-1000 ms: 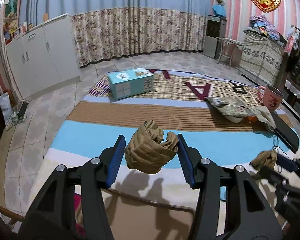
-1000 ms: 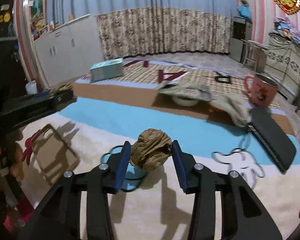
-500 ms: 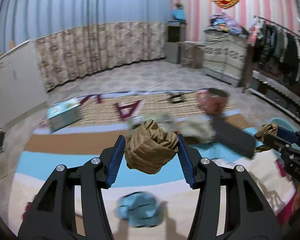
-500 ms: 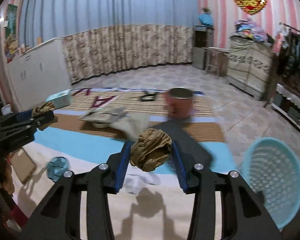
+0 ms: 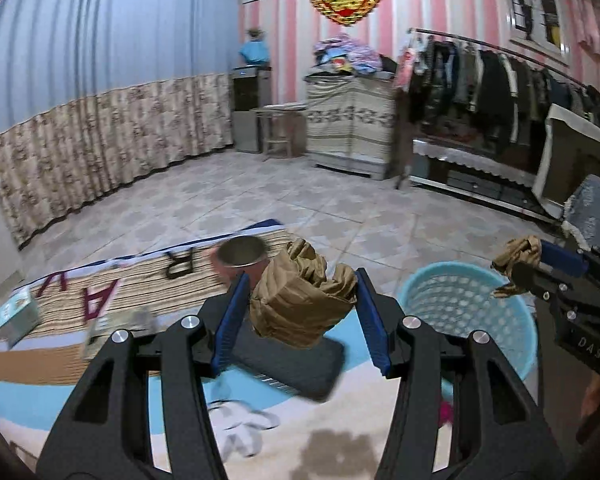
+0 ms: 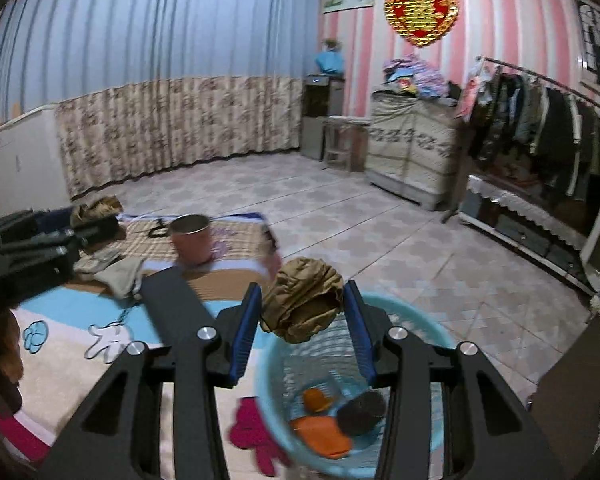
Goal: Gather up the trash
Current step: 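Carry both tan papers over the blue basket with both tools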
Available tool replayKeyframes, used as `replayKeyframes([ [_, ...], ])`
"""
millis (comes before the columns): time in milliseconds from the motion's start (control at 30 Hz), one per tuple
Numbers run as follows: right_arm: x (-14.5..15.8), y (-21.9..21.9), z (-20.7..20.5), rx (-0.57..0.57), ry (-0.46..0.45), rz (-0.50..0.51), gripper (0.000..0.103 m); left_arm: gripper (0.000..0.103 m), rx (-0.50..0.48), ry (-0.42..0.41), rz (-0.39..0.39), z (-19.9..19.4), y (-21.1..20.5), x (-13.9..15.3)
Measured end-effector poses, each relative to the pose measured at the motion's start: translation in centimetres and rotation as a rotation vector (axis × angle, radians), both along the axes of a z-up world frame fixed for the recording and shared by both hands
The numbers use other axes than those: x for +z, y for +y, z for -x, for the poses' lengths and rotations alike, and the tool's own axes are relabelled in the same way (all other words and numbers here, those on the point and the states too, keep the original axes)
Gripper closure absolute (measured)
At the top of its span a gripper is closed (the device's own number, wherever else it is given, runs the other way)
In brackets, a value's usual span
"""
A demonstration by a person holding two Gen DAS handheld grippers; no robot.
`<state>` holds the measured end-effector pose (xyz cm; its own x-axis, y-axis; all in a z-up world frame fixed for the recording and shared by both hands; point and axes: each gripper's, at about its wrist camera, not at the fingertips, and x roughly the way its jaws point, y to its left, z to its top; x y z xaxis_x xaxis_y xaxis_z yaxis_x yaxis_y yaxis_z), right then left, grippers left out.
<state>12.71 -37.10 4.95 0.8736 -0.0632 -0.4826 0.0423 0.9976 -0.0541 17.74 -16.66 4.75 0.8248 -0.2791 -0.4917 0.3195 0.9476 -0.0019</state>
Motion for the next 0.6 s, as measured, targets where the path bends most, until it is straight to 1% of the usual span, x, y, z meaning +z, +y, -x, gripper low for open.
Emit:
replayKeyframes([
  [67, -0.2, -1.4, 0.1, -0.025, 0.000, -0.004, 0.060, 0.051, -0.027, 0.003, 0.022, 0.1, -1.6, -0.6],
  [133, -0.7, -2.5, 0.2, -0.047, 0.006, -0.005, 0.060, 0.051, -0.050, 0.023, 0.052, 0.2, -2.8, -1.7],
  [167, -1.2, -3.2, 0.2, -0.062, 0.011, -0.005, 0.060, 0.051, -0.056, 0.034, 0.053, 0.1, -3.5, -2.1],
  [233, -1.9, -4.1, 0.0, -0.084, 0.022, -0.019, 0.060, 0.051, -0.064, 0.063, 0.032, -0.4, -5.1, -3.4],
  [333, -3.3, -5.8, -0.4, -0.115, 0.041, -0.051, 0.060, 0.051, -0.096, 0.101, 0.047, -1.1, -6.9, -4.8],
  [467, -5.3, -7.2, -0.9, -0.140, 0.074, -0.066, 0.060, 0.051, -0.125, 0.107, 0.007, -1.6, -9.3, -6.3],
  [600, -6.7, -8.4, -1.1, -0.167, 0.094, -0.066, 0.060, 0.051, -0.156, 0.146, 0.009, -2.3, -11.4, -8.1],
])
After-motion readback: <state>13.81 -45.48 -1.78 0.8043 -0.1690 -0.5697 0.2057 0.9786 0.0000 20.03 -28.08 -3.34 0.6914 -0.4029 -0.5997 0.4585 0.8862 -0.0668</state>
